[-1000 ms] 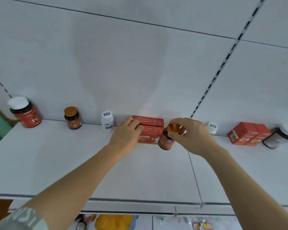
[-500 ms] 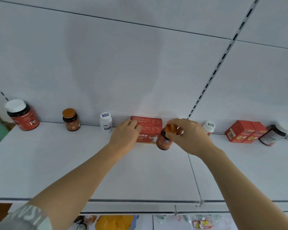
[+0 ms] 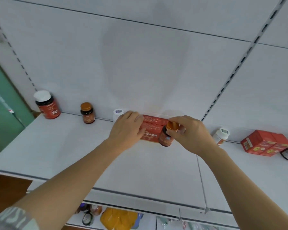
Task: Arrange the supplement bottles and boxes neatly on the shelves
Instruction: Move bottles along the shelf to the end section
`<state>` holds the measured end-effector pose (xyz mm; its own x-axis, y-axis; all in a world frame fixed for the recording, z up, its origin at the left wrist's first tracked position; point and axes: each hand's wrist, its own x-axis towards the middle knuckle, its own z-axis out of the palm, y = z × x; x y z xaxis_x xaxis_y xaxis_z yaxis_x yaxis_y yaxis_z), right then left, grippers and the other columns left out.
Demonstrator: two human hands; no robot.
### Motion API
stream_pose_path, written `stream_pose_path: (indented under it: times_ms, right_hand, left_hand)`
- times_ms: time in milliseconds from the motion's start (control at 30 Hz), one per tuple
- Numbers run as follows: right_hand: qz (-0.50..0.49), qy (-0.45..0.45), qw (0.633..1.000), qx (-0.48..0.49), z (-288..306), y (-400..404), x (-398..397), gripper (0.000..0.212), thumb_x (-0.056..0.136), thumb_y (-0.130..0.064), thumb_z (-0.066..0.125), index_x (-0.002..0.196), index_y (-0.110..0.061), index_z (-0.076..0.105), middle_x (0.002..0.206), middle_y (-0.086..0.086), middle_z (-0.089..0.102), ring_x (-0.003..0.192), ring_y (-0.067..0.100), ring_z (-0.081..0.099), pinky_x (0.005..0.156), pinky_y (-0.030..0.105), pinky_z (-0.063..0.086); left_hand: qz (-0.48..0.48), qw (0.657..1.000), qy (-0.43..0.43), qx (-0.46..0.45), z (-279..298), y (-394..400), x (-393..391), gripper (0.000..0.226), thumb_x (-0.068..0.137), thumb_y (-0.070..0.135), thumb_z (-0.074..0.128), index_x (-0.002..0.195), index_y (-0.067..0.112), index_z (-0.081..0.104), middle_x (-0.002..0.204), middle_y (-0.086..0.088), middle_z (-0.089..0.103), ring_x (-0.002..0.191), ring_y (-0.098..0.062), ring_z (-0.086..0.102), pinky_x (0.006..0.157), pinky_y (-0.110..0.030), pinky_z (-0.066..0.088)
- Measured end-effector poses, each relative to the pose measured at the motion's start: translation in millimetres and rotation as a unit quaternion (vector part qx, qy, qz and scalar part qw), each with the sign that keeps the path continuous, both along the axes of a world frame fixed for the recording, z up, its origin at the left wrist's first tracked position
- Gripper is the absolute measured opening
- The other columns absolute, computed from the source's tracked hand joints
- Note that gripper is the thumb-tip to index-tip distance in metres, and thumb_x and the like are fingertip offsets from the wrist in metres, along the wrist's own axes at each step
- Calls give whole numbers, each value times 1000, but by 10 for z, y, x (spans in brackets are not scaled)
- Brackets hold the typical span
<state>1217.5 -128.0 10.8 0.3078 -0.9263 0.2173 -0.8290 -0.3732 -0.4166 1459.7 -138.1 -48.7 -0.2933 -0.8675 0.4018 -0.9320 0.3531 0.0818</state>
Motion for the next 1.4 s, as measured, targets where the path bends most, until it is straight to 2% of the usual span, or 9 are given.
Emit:
stream_pose_path:
  times_ms: [100,200,267,400,533,667,1033,1133,1400]
  right_hand:
    - [26,-13,999,-32,5,-2,268,31,82,-34,72,111,-28,67,96,-8,65,91,15,57,80,37,51]
    - [58,-26,996,-60,6,-9,642,30,81,-31,73,110,-26,68,97,-6,66,93,19,58,81,36,50]
    - [73,-36,994,-67,0,-14,926,28,80,-31,74,108,-28,67,95,-7,65,88,16,59,77,32,49]
    - [86,-49,992,-81,-45,-22,1558,28,80,-27,74,108,-27,67,93,-7,64,76,13,57,69,28,49]
    - [52,-27,997,-57,-114,-30,2212,29,83,-26,70,111,-25,66,97,-1,66,80,19,60,72,33,51]
    - [-3,27,999,-21,-200,-95,2639,29,85,-24,64,114,-22,64,98,4,67,85,26,60,73,35,51]
    - [-71,131,988,36,-308,-442,3103,26,93,-18,51,117,-14,59,104,10,64,93,33,59,82,42,51]
    - [-65,147,986,32,-377,-532,3126,24,93,-17,50,115,-15,60,105,10,63,93,31,58,76,37,49]
    - [-64,87,994,7,-557,-643,3140,27,90,-16,56,114,-22,65,108,6,62,94,30,59,63,29,29]
  left_hand:
    - [29,999,11,-18,67,153,218,38,89,31,61,116,5,64,120,-11,62,120,-30,55,97,-41,48]
    - [57,997,35,-47,112,306,553,34,88,29,61,112,6,66,116,-10,64,113,-30,58,89,-42,51]
    - [83,995,36,-41,133,393,825,34,89,33,58,109,8,66,112,-8,64,108,-29,58,84,-42,51]
    - [116,993,33,-17,147,511,1378,36,92,37,54,112,10,66,120,-7,62,114,-27,55,94,-41,47]
    - [105,993,49,-24,119,600,1954,33,89,34,55,109,11,66,111,-8,64,107,-28,57,90,-42,50]
    - [110,993,28,22,52,574,2328,44,92,40,51,126,13,58,126,-6,58,121,-26,49,99,-39,45]
    - [70,995,20,70,-4,306,2603,46,96,42,44,132,15,54,138,-6,50,132,-25,39,106,-41,37]
    - [60,994,23,84,-7,232,2608,44,96,39,45,131,14,55,137,-6,51,130,-25,39,105,-42,38]
    - [66,992,11,105,-73,52,2636,43,96,40,44,128,13,56,131,-2,53,127,-22,41,101,-40,40]
